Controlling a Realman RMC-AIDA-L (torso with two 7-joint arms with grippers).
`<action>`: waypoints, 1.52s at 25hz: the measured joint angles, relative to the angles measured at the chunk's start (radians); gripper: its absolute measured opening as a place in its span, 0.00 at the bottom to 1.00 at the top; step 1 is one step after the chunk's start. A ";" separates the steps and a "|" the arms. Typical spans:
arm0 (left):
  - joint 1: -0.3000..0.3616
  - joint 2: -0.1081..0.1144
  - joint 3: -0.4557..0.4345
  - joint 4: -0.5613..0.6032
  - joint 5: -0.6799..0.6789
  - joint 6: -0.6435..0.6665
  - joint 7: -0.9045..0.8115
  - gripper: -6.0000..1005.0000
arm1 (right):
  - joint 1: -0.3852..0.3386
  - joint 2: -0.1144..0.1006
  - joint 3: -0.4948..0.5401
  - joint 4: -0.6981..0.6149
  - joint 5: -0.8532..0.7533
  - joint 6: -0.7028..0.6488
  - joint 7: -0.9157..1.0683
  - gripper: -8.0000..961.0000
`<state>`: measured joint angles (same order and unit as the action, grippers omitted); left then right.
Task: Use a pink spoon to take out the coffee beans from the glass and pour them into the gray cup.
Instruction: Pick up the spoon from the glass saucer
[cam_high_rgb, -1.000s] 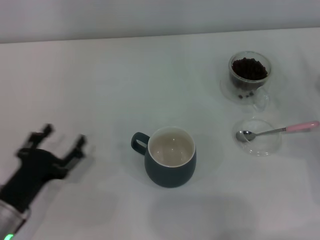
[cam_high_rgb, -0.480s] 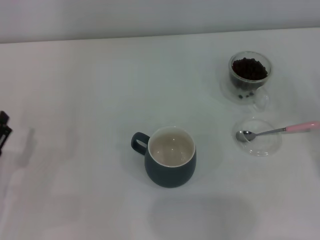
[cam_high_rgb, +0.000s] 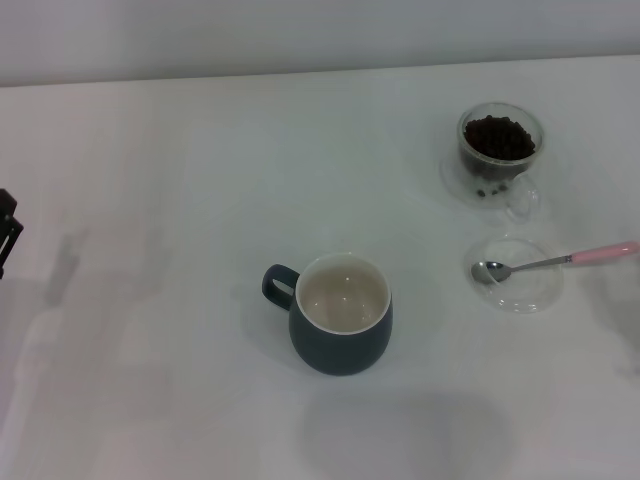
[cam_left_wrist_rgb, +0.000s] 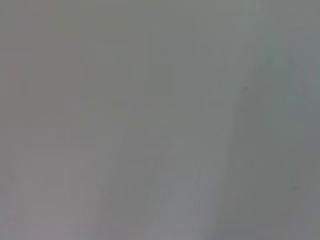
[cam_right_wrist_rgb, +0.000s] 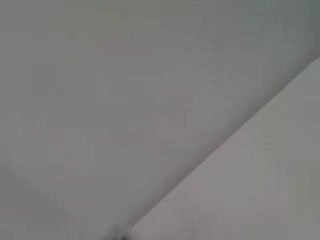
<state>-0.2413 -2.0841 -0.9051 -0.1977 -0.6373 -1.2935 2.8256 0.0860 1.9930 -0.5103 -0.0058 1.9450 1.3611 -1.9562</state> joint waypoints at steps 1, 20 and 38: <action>-0.003 0.000 0.000 0.000 0.001 0.001 0.000 0.86 | 0.005 0.001 -0.027 -0.002 -0.003 -0.001 0.011 0.70; -0.018 0.001 0.000 0.000 -0.003 0.007 0.000 0.86 | 0.096 -0.006 -0.140 -0.043 -0.062 -0.091 0.140 0.88; -0.033 0.002 0.000 0.023 -0.006 0.010 0.000 0.86 | 0.089 -0.006 -0.152 -0.046 -0.075 -0.052 0.181 0.33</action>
<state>-0.2738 -2.0816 -0.9051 -0.1745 -0.6432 -1.2839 2.8256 0.1751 1.9868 -0.6627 -0.0522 1.8702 1.3095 -1.7751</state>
